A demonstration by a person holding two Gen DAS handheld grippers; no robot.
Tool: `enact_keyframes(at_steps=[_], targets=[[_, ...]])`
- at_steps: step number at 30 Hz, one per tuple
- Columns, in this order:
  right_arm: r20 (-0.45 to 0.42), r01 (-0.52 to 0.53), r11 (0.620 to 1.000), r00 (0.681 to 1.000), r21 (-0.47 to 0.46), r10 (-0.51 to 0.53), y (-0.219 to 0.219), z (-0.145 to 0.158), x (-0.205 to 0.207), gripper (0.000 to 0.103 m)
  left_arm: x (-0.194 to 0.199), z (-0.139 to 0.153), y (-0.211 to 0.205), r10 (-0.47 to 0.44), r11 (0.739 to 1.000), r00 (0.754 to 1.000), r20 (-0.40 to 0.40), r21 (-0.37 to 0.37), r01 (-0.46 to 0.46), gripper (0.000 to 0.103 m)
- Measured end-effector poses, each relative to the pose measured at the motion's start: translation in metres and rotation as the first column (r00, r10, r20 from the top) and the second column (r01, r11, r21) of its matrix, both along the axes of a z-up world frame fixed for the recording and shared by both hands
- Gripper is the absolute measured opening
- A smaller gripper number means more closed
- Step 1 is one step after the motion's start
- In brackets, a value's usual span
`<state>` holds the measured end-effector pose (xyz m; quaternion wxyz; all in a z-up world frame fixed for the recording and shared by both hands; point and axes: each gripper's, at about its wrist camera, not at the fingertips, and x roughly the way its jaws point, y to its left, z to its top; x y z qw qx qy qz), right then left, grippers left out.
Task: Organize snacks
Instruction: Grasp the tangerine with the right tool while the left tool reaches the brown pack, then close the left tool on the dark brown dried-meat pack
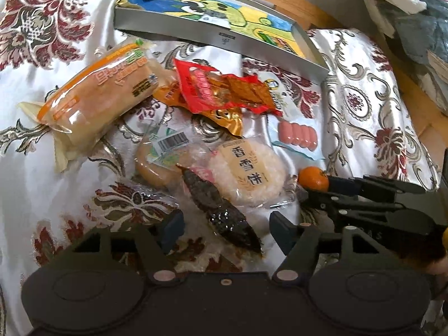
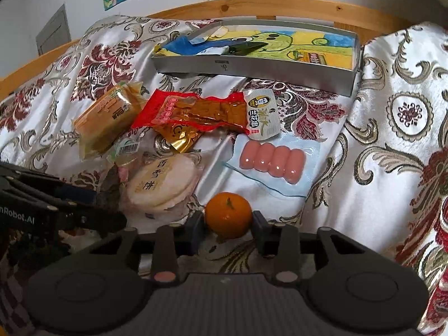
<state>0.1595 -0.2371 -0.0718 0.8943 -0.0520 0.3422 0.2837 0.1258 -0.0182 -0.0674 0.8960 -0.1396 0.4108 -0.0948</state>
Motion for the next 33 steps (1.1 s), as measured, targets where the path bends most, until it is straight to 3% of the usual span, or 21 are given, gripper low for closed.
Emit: enact_keyframes(at_steps=[4,8,17,19,20,27,33], targets=[[0.000,0.002,1.000,1.000,-0.001,-0.002,0.002,-0.002,0.001,0.046,0.002,0.000,0.002,0.012,1.000,1.000,0.003,0.001,-0.012,0.062],[0.007,0.007,1.000,1.000,0.004,-0.007,0.003,-0.002,0.000,0.039,0.001,0.000,0.003,0.024,1.000,1.000,0.012,0.004,-0.024,0.051],[0.050,-0.004,1.000,0.999,-0.005,0.004,0.010,-0.001,-0.009,0.038,-0.005,0.002,-0.002,0.011,1.000,0.999,0.048,0.021,-0.012,0.040],[0.052,-0.005,1.000,0.999,-0.002,0.005,0.010,-0.001,-0.010,0.038,-0.006,0.002,-0.004,-0.009,0.999,0.998,0.059,0.034,0.007,0.020],[0.052,-0.004,1.000,0.999,-0.002,0.004,0.010,0.000,-0.011,0.038,-0.007,0.002,-0.006,-0.021,0.999,0.998,0.063,0.048,0.018,0.017],[0.049,0.001,1.000,0.999,0.013,-0.001,0.011,0.003,-0.017,0.037,-0.009,0.002,-0.006,-0.025,0.998,0.997,0.076,0.067,0.020,0.017],[0.049,-0.003,1.000,0.999,0.015,0.002,0.014,0.005,-0.022,0.037,-0.002,0.000,0.001,0.008,1.000,0.999,0.051,0.008,-0.009,0.029]])
